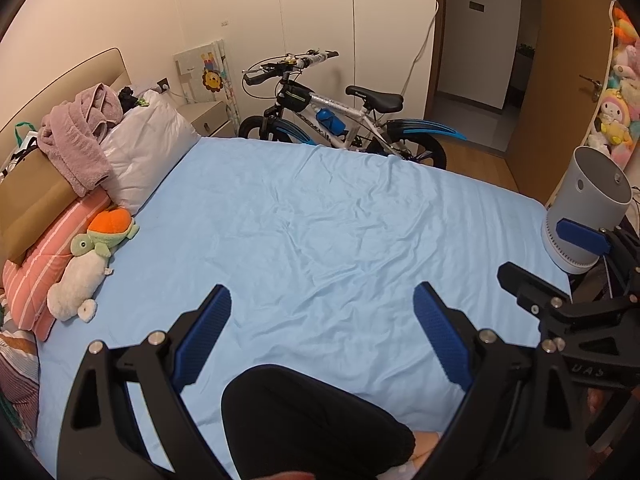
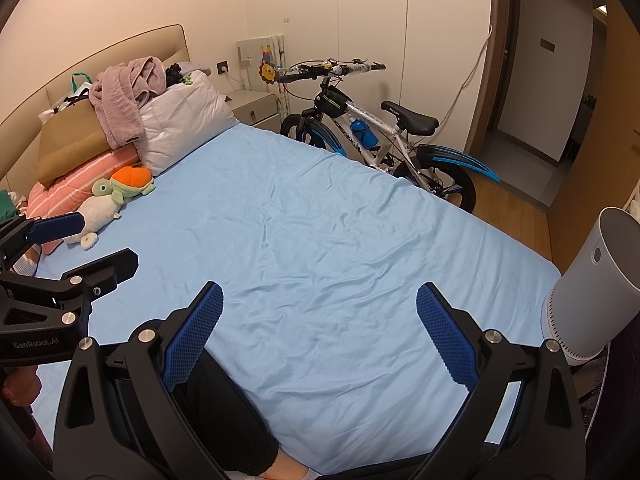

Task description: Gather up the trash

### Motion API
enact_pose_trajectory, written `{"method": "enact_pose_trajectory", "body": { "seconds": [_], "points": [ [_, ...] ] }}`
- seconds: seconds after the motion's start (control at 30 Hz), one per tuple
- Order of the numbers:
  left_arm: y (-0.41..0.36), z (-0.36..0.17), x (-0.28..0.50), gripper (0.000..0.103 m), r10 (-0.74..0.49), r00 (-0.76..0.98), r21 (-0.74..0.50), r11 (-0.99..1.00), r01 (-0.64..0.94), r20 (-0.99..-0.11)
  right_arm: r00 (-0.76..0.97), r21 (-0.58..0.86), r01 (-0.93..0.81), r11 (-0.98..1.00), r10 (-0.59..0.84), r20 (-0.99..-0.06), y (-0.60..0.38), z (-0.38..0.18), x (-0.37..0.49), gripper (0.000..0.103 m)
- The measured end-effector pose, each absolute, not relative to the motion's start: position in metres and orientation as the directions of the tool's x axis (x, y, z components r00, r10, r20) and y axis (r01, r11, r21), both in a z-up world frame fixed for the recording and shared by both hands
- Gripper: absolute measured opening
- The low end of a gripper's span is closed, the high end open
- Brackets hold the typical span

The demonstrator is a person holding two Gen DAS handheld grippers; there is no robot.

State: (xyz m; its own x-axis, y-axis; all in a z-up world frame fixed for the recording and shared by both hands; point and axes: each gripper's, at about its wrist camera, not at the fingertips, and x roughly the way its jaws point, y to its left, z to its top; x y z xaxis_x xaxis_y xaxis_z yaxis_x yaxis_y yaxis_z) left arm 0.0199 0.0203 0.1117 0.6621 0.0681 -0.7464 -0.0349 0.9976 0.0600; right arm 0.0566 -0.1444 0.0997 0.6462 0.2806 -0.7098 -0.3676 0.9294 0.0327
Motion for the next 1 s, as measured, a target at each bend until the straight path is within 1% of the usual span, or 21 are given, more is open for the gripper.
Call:
{"method": "enact_pose_trajectory", "body": {
  "seconds": [0.27, 1.0],
  "points": [
    [0.0129, 0.1141, 0.0154, 0.092, 0.058, 0.689, 0.070, 0.997, -0.011, -0.722, 0.644, 0.033, -0.371, 0.928, 0.282, -0.711, -0.1433, 0.1001, 0.0555, 0.094],
    [0.0180, 0.1144, 0.0181, 0.092, 0.048, 0.671, 0.050, 0.999, -0.016, -0.740, 0.643, 0.032, -0.373, 0.927, 0.283, -0.711, -0.1434, 0.0998, 0.0551, 0.094]
  ]
}}
